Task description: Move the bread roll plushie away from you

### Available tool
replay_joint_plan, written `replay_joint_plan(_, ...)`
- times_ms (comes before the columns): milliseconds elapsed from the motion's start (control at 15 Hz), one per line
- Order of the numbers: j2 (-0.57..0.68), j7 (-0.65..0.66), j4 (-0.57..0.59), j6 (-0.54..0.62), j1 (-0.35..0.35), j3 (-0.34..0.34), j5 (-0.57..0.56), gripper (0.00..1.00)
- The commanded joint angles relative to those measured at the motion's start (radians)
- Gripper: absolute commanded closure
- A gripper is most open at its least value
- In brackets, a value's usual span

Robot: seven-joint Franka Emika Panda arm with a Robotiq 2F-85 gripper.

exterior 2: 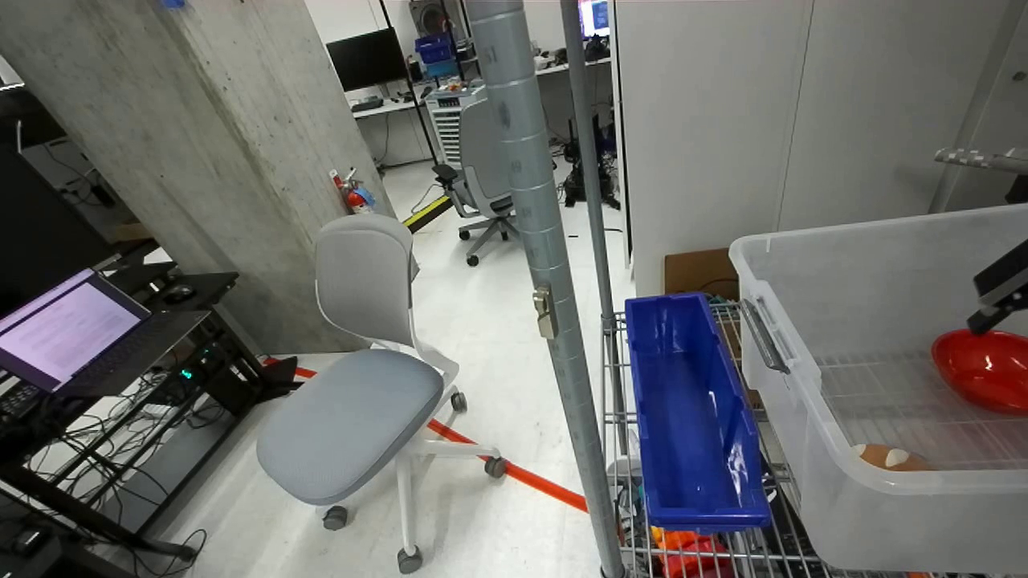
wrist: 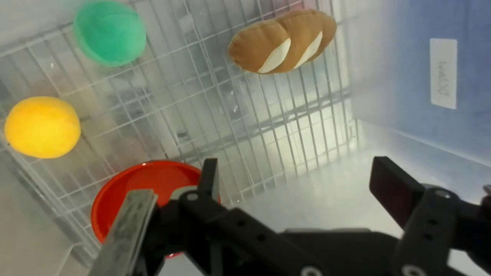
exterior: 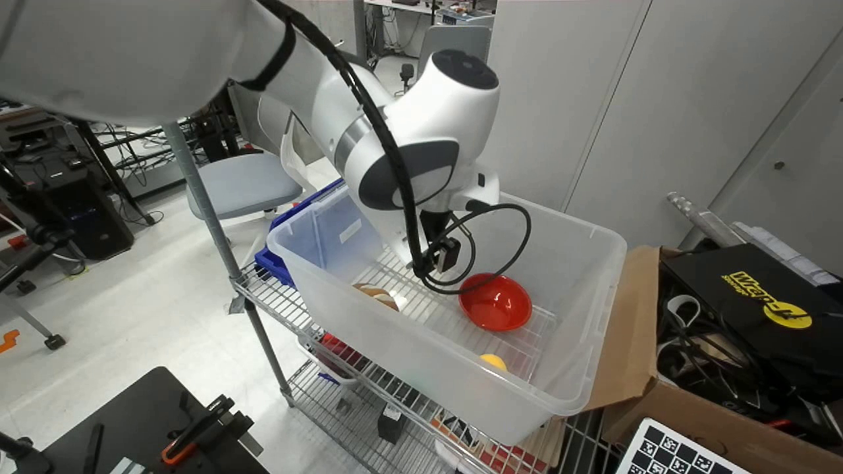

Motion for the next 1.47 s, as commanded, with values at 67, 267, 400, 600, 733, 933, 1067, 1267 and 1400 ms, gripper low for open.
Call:
replay_joint_plan(67, 0.122, 0.057, 0.078, -0.051, 0.002, 0.035, -0.094, 0.0)
replay_joint_plan(267, 0.184, 0.1, 0.1, -0.055, 0.028, 0.037, -0.151, 0.0)
replay_joint_plan(400, 0.204, 0.103, 0.102, -0.077, 0.041, 0.033, -0.201, 0.0)
replay_joint_plan(600, 0.222, 0.058, 0.073, -0.066, 0.048, 0.042, -0.255, 0.0)
replay_joint_plan(733, 0.244, 0.033, 0.069, -0.03, 0.048, 0.054, -0.273, 0.0)
replay_joint_plan(933, 0.29, 0.007, 0.084, 0.017, 0.053, 0.071, -0.287, 0.0)
replay_joint_plan(1067, 0.317, 0.004, 0.124, 0.01, 0.059, 0.079, -0.296, 0.0)
replay_joint_plan(1267, 0.344, -0.008, 0.159, 0.014, 0.072, 0.084, -0.313, 0.0)
replay_joint_plan(1400, 0.352, -0.017, 0.182, 0.01, 0.077, 0.085, -0.328, 0.0)
